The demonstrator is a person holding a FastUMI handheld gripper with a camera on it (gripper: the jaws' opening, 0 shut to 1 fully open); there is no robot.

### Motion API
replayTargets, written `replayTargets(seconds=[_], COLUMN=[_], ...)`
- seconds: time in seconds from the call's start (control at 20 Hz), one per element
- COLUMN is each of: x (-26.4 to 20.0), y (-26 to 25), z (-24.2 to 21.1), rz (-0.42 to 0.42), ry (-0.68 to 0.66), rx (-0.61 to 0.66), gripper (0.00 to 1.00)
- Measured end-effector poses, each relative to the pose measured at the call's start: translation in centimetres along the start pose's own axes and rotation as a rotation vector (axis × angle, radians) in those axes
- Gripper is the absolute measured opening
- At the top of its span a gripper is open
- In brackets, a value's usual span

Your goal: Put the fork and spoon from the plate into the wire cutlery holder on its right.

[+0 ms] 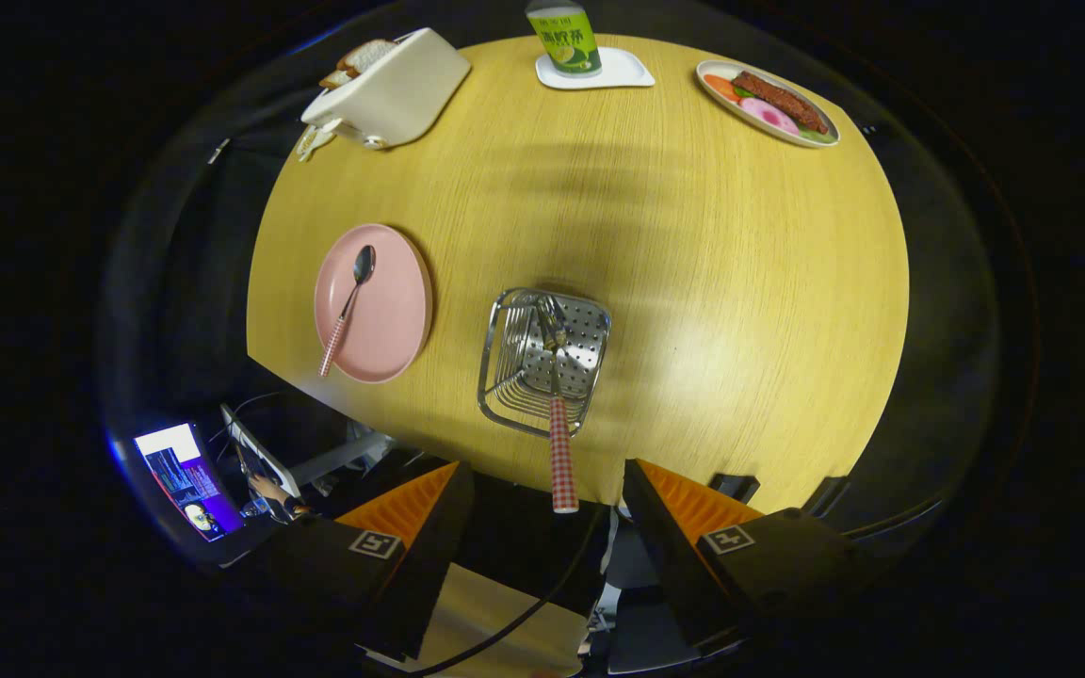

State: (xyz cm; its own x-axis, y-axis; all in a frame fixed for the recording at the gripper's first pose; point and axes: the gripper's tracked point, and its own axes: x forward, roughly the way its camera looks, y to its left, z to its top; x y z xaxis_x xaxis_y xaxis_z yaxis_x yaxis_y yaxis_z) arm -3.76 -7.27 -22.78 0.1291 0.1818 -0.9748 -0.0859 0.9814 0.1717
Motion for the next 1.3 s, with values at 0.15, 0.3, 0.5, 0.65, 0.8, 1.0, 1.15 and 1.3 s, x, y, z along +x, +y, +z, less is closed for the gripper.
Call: replayTargets(seconds=[0.15,0.3,0.5,0.65,0.8,1.0,1.15,1.3], x=[-2.1,-3.5,-3.6,-2.7,-0.6,4.4,8.8,12.9], y=[2.1,4.7,8.0,11.8,15.6,20.5,23.3,23.9], z=[1.2,1.9,3.0,3.8,4.7,5.6,5.5,5.7], rz=[0.017,0.039,0.05,0.069,0.075,0.088,0.105,0.072], ry=[-0.164,-0.293,-0.428,-0.488,-0.515,-0.48,-0.407,-0.336], rx=[0.018,0.051,0.081,0.091,0.085,0.075,0.076,0.075], gripper=[1.0,0.99,1.0,1.0,1.0,0.99,0.99,0.97])
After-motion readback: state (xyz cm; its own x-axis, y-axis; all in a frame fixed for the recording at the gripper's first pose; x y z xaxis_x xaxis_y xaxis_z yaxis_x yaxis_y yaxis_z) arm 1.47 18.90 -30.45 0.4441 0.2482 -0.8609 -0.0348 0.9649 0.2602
